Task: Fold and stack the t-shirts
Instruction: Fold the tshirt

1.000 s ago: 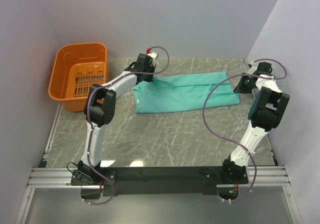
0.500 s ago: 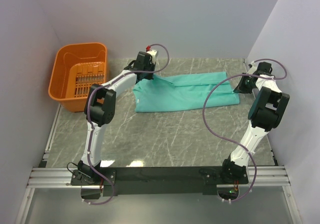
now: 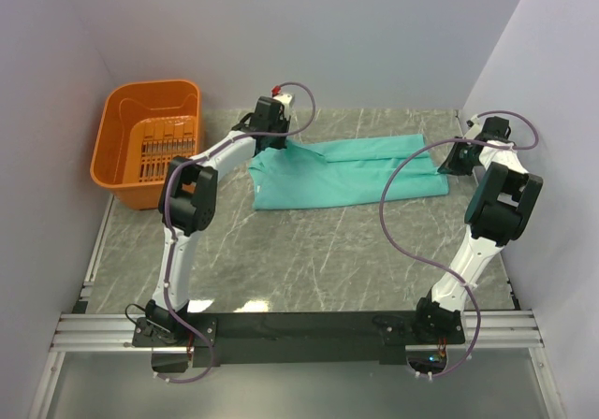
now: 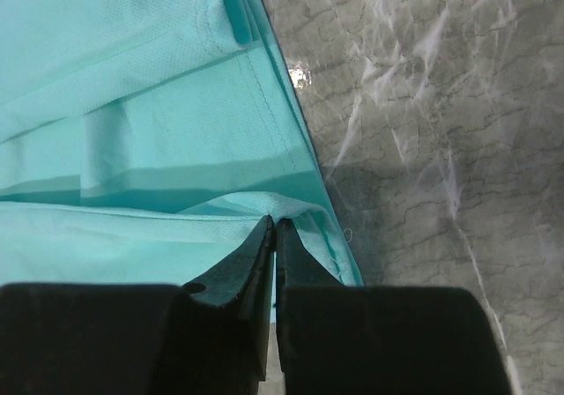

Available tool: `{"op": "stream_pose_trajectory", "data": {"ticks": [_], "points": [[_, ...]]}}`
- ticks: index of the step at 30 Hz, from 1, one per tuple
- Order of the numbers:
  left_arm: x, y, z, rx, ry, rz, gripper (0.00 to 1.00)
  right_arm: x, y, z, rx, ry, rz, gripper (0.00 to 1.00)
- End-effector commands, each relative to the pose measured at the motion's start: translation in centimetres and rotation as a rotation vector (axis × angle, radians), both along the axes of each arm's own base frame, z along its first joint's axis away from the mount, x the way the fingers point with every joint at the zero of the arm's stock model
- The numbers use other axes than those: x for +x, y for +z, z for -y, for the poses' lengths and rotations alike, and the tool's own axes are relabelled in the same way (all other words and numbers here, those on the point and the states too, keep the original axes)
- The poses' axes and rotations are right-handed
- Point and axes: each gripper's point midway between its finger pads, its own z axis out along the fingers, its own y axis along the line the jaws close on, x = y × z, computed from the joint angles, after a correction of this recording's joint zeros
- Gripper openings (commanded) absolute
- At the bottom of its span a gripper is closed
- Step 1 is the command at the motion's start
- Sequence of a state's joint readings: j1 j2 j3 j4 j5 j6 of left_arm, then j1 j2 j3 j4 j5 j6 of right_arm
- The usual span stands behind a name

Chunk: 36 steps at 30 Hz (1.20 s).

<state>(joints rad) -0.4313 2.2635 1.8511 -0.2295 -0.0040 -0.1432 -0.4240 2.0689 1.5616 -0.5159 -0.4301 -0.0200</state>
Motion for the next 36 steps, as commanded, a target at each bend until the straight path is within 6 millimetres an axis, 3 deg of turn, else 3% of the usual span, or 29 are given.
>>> {"op": "stream_pose_trajectory", "data": {"ticks": [1,3,5,7,9,11,14,15,16,17,18,19,20,21,22,23,24,25,26,27,28,29,34,36], "points": [[1.2,1.2,0.3,-0.027,0.004,0.039,0.01,0.7,2.0,0.7,-0.023,-0.013,0.064,0.07],[1.1,1.3,0.4,-0.031,0.005,0.039,0.01,0.8,2.1,0.5,-0.016,-0.010,0.064,0.11],[1.1,1.7,0.4,-0.039,0.009,0.040,0.05,1.0,2.3,0.3,-0.008,0.000,0.072,0.23],[0.9,2.8,0.4,-0.063,0.024,0.041,0.28,1.1,2.7,0.2,-0.007,0.005,0.086,0.39],[1.2,5.0,0.0,-0.080,0.062,0.071,0.48,1.0,3.2,0.4,-0.016,0.003,0.103,0.48],[0.8,6.6,0.0,-0.104,0.064,0.093,0.54,0.7,4.0,0.6,-0.031,0.004,0.126,0.51],[-0.3,11.0,-0.6,-0.144,0.078,0.161,0.63,0.1,5.1,0.9,-0.062,0.020,0.149,0.55],[-0.6,11.7,-1.0,-0.144,0.090,0.173,0.65,-0.1,5.3,0.9,-0.071,0.029,0.155,0.56],[-1.3,11.1,-1.5,-0.136,0.099,0.159,0.66,-0.5,5.8,0.7,-0.076,0.048,0.163,0.56],[-2.1,13.1,-2.0,-0.153,0.110,0.183,0.66,-0.9,5.8,0.0,-0.077,0.112,0.174,0.56],[-2.7,13.4,-2.5,-0.155,0.124,0.186,0.67,-1.4,5.8,-0.5,-0.072,0.151,0.177,0.57],[-4.1,11.3,-3.2,-0.140,0.133,0.143,0.68,-1.8,6.2,-1.1,-0.068,0.193,0.191,0.57],[-5.2,13.4,-3.5,-0.187,0.142,0.173,0.68,-2.9,5.8,-2.5,-0.044,0.292,0.198,0.57],[-6.1,13.2,-3.8,-0.202,0.148,0.164,0.68,-3.5,5.8,-3.1,-0.034,0.333,0.205,0.57],[-7.9,10.4,-4.4,-0.192,0.154,0.105,0.69,-4.1,6.3,-3.9,-0.026,0.370,0.223,0.57],[-8.9,11.9,-4.6,-0.247,0.169,0.127,0.69,-5.3,5.5,-4.5,-0.020,0.417,0.216,0.58],[-10.0,11.4,-4.9,-0.267,0.183,0.107,0.69,-5.9,6.4,-5.3,-0.013,0.452,0.251,0.58],[-11.7,8.7,-5.5,-0.262,0.198,0.047,0.69,-6.7,5.9,-5.9,-0.012,0.471,0.254,0.58],[-12.6,9.7,-5.6,-0.324,0.223,0.054,0.70,-7.1,6.1,-6.1,-0.016,0.479,0.265,0.58],[-13.4,9.2,-5.9,-0.346,0.242,0.035,0.70,-7.5,7.1,-6.5,-0.029,0.494,0.296,0.58],[-15.0,6.8,-6.3,-0.347,0.262,-0.021,0.70,-7.6,7.3,-6.6,-0.041,0.497,0.311,0.58],[-15.7,7.4,-6.0,-0.416,0.269,-0.029,0.70,-8.3,6.8,-6.9,-0.034,0.497,0.303,0.58],[-19.4,4.3,-6.4,-0.534,0.349,-0.139,0.70,-9.2,6.8,-7.6,-0.036,0.490,0.305,0.57],[-20.0,4.2,-6.8,-0.588,0.395,-0.147,0.70,-9.5,6.2,-7.7,-0.032,0.489,0.294,0.57]]}}
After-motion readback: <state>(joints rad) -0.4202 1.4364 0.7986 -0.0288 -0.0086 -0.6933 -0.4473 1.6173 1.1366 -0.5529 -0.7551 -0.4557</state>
